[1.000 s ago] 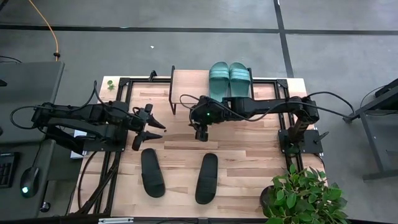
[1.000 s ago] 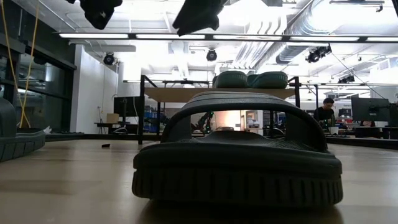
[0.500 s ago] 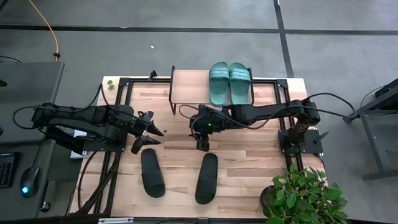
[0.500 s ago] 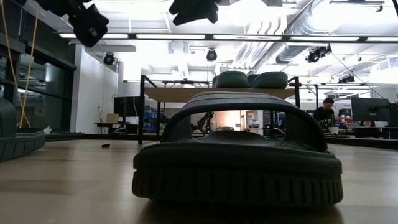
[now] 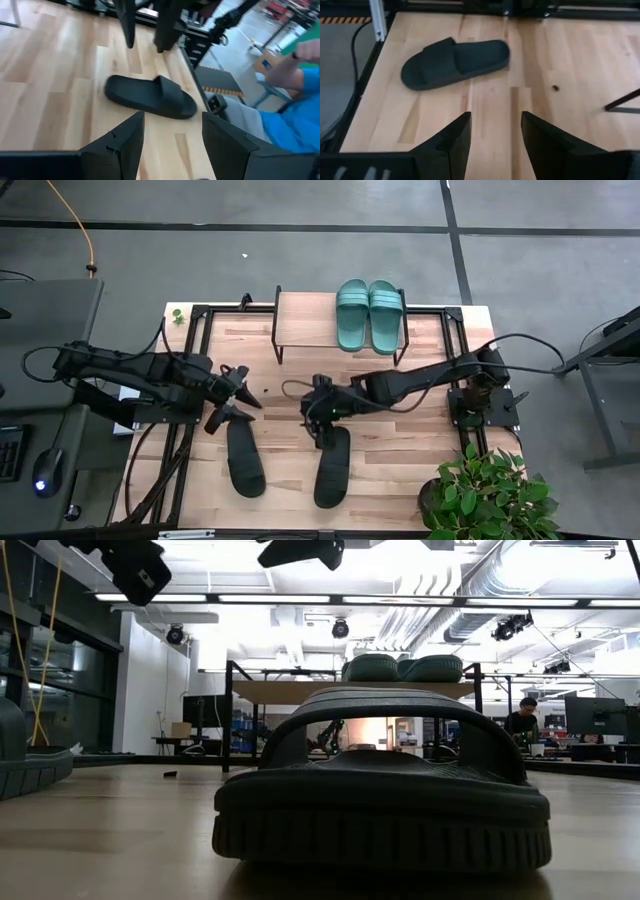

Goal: Pick and place slides into the shelf
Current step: Put the right black slide on the shelf

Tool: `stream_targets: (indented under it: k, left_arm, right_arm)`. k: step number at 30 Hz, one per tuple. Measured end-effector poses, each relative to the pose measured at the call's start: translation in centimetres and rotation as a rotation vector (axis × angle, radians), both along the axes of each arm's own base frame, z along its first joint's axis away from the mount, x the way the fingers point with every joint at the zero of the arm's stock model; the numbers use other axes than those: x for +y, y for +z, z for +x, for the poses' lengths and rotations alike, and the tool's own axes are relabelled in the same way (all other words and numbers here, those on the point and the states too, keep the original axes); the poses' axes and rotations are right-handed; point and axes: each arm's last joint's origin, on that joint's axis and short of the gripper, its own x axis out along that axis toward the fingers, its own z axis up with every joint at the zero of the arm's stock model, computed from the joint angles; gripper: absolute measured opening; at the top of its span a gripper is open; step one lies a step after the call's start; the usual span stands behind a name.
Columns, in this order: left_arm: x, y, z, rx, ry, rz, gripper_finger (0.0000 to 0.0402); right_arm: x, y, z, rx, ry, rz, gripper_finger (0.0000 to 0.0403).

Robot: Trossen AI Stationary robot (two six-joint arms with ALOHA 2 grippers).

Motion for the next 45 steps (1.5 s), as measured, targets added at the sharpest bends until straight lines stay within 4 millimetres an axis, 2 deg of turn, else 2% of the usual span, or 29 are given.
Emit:
stream_targets:
  k: [6, 17, 27, 32, 38, 45]
  left_arm:
    - [-1.5, 0.0, -0.2, -0.002, -0.073, 0.015, 0.0184]
    - [-3.1, -0.5, -0.2, 0.012, -0.149, 0.122, 0.0184]
    - [-3.9, -2.4, 1.7, 0.127, -0.150, 0.161, 0.0184]
    - [-4.1, -3.5, 2.7, 0.194, -0.143, 0.153, 0.0184]
    - [-4.3, -4.1, 3.2, 0.237, -0.138, 0.133, 0.0184]
    - [-4.4, -2.9, 3.5, 0.202, -0.139, 0.132, 0.0184]
  right_arm:
    - [2.0, -1.0, 0.0, 0.020, 0.065, -0.028, 0.0165]
    - [3.6, -1.1, -0.4, 0.029, 0.087, -0.016, 0.0165]
    - [4.0, -1.5, -0.9, 0.088, 0.066, 0.001, 0.0165]
    - [5.1, -2.1, -1.6, 0.155, 0.062, 0.017, 0.0165]
    - [6.7, -4.0, -1.6, 0.213, 0.101, -0.009, 0.0165]
    - [5.9, -5.1, -1.2, 0.283, 0.018, 0.032, 0.0165]
